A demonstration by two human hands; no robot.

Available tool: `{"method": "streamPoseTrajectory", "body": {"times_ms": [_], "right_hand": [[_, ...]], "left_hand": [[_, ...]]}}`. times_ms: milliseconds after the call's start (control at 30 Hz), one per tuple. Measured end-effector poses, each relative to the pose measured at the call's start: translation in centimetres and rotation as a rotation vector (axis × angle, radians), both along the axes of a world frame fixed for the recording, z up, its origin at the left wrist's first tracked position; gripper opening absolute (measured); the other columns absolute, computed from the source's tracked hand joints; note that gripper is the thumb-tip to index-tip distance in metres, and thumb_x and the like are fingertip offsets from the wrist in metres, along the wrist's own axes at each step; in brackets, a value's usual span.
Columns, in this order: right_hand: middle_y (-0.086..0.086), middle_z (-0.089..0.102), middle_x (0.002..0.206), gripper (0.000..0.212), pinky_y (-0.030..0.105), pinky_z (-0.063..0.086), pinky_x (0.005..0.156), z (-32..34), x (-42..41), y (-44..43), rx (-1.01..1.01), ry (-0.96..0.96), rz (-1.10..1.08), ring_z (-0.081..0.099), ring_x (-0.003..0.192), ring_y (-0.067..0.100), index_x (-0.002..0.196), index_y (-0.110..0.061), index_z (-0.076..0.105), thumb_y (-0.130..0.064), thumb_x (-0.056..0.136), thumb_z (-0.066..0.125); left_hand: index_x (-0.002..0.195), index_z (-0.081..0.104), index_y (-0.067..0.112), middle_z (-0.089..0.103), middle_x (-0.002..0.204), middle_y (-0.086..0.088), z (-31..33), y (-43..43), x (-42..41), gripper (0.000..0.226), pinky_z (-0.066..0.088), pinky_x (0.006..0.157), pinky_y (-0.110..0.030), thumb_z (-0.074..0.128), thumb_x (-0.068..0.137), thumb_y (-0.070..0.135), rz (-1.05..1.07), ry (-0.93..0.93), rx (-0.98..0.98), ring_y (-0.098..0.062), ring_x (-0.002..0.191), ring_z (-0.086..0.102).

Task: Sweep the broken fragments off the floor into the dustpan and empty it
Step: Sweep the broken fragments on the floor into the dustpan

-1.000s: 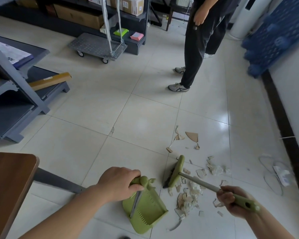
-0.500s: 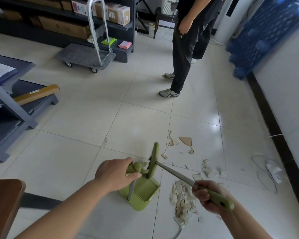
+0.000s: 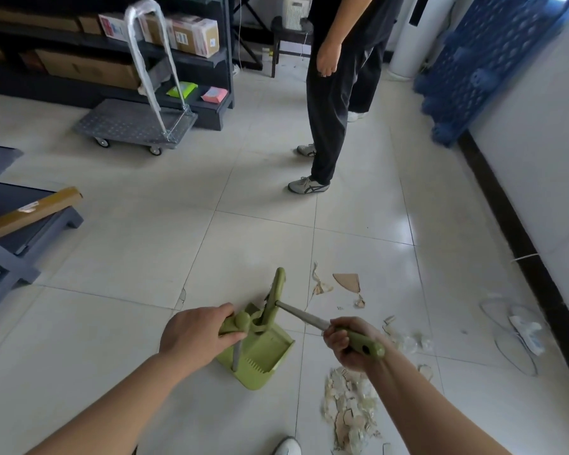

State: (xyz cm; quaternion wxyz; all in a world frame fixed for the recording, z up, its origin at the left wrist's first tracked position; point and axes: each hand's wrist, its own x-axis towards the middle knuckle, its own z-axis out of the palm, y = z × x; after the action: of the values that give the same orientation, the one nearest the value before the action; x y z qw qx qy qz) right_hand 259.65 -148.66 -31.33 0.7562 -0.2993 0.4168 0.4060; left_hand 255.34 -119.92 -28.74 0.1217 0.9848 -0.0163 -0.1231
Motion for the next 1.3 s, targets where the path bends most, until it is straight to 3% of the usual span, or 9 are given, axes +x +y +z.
{"method": "streamPoseTrajectory", "body": {"times_ms": [300,500,600,700,767,800,867,933,1300], "right_hand": [[0.005,0.04,0.044,0.004,0.017,0.034,0.022,-0.4,5.5,-4.5,0.039,0.103,-0.105,0.041,0.023,0.012,0.074,-0.005,0.043,-0.005,0.078,0.044],[0.009,0.044,0.048,0.003,0.017,0.034,0.021,0.2,5.3,-9.1,-0.043,0.135,-0.18,0.042,0.023,0.011,0.08,-0.004,0.043,-0.005,0.081,0.046],[0.008,0.042,0.046,0.025,0.019,0.035,0.02,0.7,4.4,-10.7,-0.031,0.144,-0.162,0.043,0.024,0.013,0.074,0.001,0.049,0.009,0.066,0.072],[0.01,0.043,0.046,0.016,0.018,0.034,0.02,1.8,3.4,-11.4,-0.084,0.132,-0.183,0.041,0.023,0.012,0.075,-0.001,0.046,0.0,0.084,0.06],[0.012,0.044,0.047,0.026,0.019,0.033,0.019,2.2,2.6,-11.5,-0.092,0.136,-0.185,0.041,0.022,0.013,0.072,0.003,0.049,0.009,0.068,0.074],[0.012,0.044,0.046,0.024,0.019,0.033,0.019,2.3,2.1,-11.4,-0.111,0.15,-0.194,0.041,0.022,0.014,0.071,0.004,0.049,0.007,0.071,0.074],[0.011,0.042,0.044,0.021,0.019,0.033,0.019,2.8,1.7,-10.7,-0.178,0.155,-0.21,0.04,0.021,0.014,0.076,-0.001,0.046,-0.008,0.096,0.048],[0.011,0.042,0.045,0.023,0.018,0.032,0.019,3.2,1.5,-9.9,-0.22,0.145,-0.245,0.039,0.021,0.014,0.079,-0.002,0.044,-0.01,0.099,0.035],[0.006,0.042,0.048,0.006,0.017,0.032,0.02,5.6,8.3,-3.3,-0.128,0.012,-0.304,0.04,0.024,0.011,0.075,-0.005,0.045,-0.006,0.08,0.048]], "left_hand": [[0.09,0.048,0.032,0.05,0.066,0.01,0.4,0.1,5.8,0.035,0.035,0.055,-0.027,0.052,0.082,0.066,-0.028,0.072,-0.025,-0.014,0.071,0.052],[0.092,0.05,0.03,0.051,0.069,0.009,0.5,0.3,7.9,0.036,0.035,0.056,-0.028,0.051,0.082,0.065,-0.108,0.113,-0.016,-0.015,0.071,0.051],[0.087,0.046,0.03,0.051,0.07,0.01,0.7,0.5,9.3,0.035,0.033,0.056,-0.029,0.051,0.083,0.065,-0.17,0.127,0.008,-0.016,0.072,0.051],[0.083,0.04,0.031,0.05,0.072,0.01,1.2,0.5,11.1,0.032,0.027,0.05,-0.025,0.05,0.085,0.062,-0.249,0.144,0.041,-0.015,0.071,0.049],[0.083,0.04,0.031,0.05,0.073,0.01,1.6,0.4,12.5,0.031,0.024,0.049,-0.023,0.049,0.086,0.061,-0.284,0.147,0.041,-0.016,0.071,0.048],[0.083,0.04,0.031,0.049,0.072,0.01,1.8,0.5,13.3,0.031,0.024,0.049,-0.022,0.05,0.086,0.061,-0.297,0.147,0.033,-0.016,0.071,0.048],[0.083,0.04,0.032,0.047,0.07,0.01,2.1,0.6,14.8,0.03,0.024,0.049,-0.023,0.05,0.085,0.06,-0.329,0.146,0.016,-0.016,0.071,0.048],[0.084,0.043,0.032,0.049,0.071,0.011,2.3,0.8,16.3,0.029,0.027,0.05,-0.025,0.05,0.086,0.06,-0.36,0.151,0.01,-0.015,0.071,0.048],[0.083,0.041,0.029,0.057,0.077,0.011,2.5,1.5,24.6,0.031,0.036,0.06,-0.029,0.048,0.086,0.06,-0.442,0.115,0.023,-0.017,0.072,0.051]]}}
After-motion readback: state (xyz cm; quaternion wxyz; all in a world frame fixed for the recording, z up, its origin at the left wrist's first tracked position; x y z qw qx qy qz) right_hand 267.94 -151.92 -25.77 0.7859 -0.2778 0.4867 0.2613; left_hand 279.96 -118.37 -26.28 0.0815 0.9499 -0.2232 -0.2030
